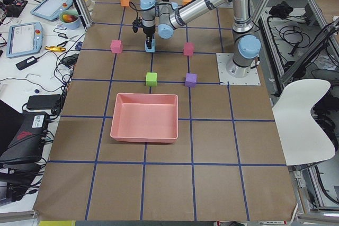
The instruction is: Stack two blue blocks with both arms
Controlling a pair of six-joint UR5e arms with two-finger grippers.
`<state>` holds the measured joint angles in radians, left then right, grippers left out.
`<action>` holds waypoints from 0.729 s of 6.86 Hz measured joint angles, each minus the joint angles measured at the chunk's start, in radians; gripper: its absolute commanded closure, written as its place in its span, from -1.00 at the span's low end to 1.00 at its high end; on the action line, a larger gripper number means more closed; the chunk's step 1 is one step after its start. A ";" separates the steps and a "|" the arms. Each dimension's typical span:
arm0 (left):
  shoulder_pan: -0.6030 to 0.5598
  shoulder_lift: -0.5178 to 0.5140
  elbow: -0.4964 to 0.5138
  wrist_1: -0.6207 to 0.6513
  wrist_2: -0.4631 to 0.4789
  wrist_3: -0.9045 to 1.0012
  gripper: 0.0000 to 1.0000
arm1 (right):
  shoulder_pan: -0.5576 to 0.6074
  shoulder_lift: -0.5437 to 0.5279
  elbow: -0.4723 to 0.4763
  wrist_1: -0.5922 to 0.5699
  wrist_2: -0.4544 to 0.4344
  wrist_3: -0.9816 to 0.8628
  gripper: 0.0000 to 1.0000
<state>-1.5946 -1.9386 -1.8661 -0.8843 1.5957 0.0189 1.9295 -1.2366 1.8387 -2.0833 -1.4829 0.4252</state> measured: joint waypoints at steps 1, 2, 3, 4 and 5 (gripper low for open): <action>0.000 0.011 0.001 -0.016 0.000 0.000 1.00 | 0.024 0.015 0.006 -0.009 0.000 0.016 1.00; -0.001 0.026 0.002 -0.036 0.000 0.000 1.00 | 0.039 0.032 0.008 -0.020 0.002 0.028 1.00; -0.004 0.048 0.002 -0.061 -0.001 0.000 1.00 | 0.049 0.047 0.009 -0.025 0.006 0.038 1.00; -0.008 0.072 0.002 -0.086 -0.001 -0.001 1.00 | 0.058 0.056 0.009 -0.030 0.011 0.042 1.00; -0.011 0.096 0.002 -0.111 -0.002 0.000 1.00 | 0.066 0.064 0.010 -0.036 0.012 0.043 1.00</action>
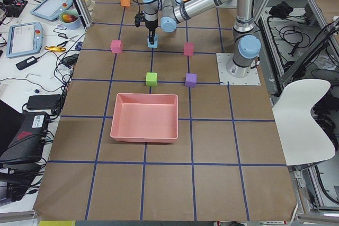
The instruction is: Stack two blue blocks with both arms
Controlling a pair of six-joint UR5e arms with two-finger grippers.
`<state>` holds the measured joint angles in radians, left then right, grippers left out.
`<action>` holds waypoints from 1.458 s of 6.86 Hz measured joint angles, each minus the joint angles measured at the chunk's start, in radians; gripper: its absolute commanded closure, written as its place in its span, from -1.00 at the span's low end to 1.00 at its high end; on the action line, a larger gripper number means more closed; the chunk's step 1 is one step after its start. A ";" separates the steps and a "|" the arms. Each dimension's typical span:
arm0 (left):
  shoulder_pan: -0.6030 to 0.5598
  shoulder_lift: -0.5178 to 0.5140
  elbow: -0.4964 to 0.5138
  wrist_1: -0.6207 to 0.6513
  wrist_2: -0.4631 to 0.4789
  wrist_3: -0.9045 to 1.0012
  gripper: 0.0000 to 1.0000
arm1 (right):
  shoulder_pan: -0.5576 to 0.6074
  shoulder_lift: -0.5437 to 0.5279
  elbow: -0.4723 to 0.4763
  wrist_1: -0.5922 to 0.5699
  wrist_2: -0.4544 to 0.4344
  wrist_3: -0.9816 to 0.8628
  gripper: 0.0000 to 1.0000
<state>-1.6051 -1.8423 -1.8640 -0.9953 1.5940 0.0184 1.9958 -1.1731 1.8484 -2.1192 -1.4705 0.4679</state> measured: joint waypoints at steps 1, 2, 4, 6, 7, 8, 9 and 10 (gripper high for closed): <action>-0.003 0.025 -0.001 -0.024 -0.005 0.000 1.00 | 0.004 0.006 0.001 -0.003 0.001 -0.003 0.22; -0.007 0.048 -0.003 -0.046 -0.016 -0.002 1.00 | 0.007 0.010 0.003 -0.003 0.001 -0.010 -0.61; -0.011 0.089 -0.005 -0.087 -0.029 -0.005 1.00 | 0.007 0.012 0.015 -0.018 -0.005 -0.018 -1.00; -0.016 0.126 -0.005 -0.132 -0.036 -0.011 1.00 | 0.006 0.009 0.018 -0.028 -0.015 -0.033 -1.00; -0.025 0.142 -0.006 -0.148 -0.048 -0.020 1.00 | 0.000 0.001 0.013 -0.025 -0.018 -0.040 -1.00; -0.044 0.154 -0.007 -0.160 -0.059 -0.046 1.00 | -0.017 -0.026 0.008 -0.019 -0.019 -0.052 -1.00; -0.073 0.160 -0.008 -0.167 -0.063 -0.087 1.00 | -0.054 -0.079 0.008 0.003 -0.020 -0.087 -1.00; -0.102 0.161 -0.008 -0.170 -0.064 -0.119 1.00 | -0.114 -0.142 0.007 0.053 -0.021 -0.150 -1.00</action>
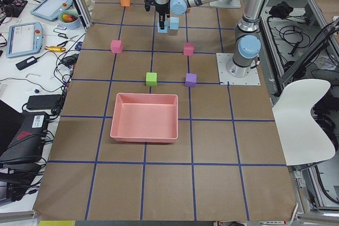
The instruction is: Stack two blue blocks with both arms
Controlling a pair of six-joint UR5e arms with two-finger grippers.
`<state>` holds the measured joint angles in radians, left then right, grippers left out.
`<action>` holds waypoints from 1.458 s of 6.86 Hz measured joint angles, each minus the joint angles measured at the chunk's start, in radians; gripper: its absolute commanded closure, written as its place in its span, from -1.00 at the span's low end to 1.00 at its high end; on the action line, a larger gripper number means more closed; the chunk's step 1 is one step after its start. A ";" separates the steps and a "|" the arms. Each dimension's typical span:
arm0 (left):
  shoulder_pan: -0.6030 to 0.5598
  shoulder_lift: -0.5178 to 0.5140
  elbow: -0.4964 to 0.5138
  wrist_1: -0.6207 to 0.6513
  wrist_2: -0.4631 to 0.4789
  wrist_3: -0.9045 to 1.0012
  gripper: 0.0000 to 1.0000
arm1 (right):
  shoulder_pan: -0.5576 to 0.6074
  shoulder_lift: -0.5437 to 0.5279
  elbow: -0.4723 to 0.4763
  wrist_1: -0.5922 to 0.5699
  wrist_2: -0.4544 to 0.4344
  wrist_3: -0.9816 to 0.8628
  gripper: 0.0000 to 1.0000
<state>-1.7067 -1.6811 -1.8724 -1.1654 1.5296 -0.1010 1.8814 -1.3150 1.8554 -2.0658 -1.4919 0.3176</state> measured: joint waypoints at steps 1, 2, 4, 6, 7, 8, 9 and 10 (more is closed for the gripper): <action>-0.033 -0.006 0.000 -0.001 -0.003 -0.032 1.00 | -0.067 -0.069 -0.001 0.060 -0.009 -0.074 -1.00; -0.073 -0.021 0.002 0.002 -0.006 -0.088 1.00 | -0.120 -0.129 -0.003 0.117 -0.026 -0.121 -1.00; -0.157 -0.057 0.011 0.030 -0.032 -0.205 1.00 | -0.188 -0.203 -0.040 0.239 -0.043 -0.187 -1.00; -0.234 -0.100 0.014 0.094 -0.054 -0.282 1.00 | -0.235 -0.220 -0.113 0.353 -0.055 -0.240 -1.00; -0.271 -0.120 0.014 0.121 -0.053 -0.310 1.00 | -0.241 -0.227 -0.132 0.370 -0.059 -0.247 -1.00; -0.295 -0.137 0.014 0.138 -0.051 -0.334 1.00 | -0.242 -0.238 -0.147 0.374 -0.066 -0.246 -1.00; -0.308 -0.147 0.012 0.145 -0.050 -0.352 1.00 | -0.244 -0.248 -0.156 0.377 -0.072 -0.244 -1.00; -0.315 -0.151 0.010 0.146 -0.049 -0.365 1.00 | -0.246 -0.261 -0.163 0.378 -0.076 -0.245 -1.00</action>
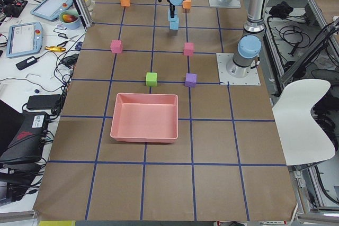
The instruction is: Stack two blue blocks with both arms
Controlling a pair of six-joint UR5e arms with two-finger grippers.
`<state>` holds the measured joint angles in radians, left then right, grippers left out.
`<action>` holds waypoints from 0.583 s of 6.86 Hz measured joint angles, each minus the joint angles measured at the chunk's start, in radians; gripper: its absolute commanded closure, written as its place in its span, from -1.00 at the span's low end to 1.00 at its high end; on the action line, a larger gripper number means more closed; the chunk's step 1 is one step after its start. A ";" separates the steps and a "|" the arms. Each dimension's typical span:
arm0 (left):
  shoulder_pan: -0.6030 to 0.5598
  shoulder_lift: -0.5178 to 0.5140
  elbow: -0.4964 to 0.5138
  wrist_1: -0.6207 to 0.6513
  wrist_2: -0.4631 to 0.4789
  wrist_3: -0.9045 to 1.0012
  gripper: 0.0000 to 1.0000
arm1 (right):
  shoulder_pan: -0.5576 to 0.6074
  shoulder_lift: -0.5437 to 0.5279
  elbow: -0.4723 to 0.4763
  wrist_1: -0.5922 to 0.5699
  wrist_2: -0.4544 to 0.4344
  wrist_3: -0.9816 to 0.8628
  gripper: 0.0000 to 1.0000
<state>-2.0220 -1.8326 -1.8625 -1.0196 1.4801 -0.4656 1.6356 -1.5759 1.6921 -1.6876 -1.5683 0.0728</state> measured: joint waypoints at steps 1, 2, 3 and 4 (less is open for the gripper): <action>-0.006 -0.003 -0.001 0.000 0.001 -0.006 1.00 | -0.001 -0.014 -0.005 0.000 -0.003 -0.003 -1.00; -0.010 -0.007 -0.001 0.000 0.001 -0.010 1.00 | -0.002 -0.026 -0.010 0.001 -0.007 -0.009 -1.00; -0.013 -0.013 -0.002 -0.002 0.002 -0.012 1.00 | -0.003 -0.035 -0.011 0.002 -0.019 -0.024 -1.00; -0.015 -0.019 -0.003 -0.002 0.004 -0.011 1.00 | -0.005 -0.043 -0.012 0.004 -0.038 -0.044 -1.00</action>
<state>-2.0369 -1.8517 -1.8654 -1.0219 1.4839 -0.4766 1.6308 -1.6192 1.6805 -1.6833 -1.6059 0.0291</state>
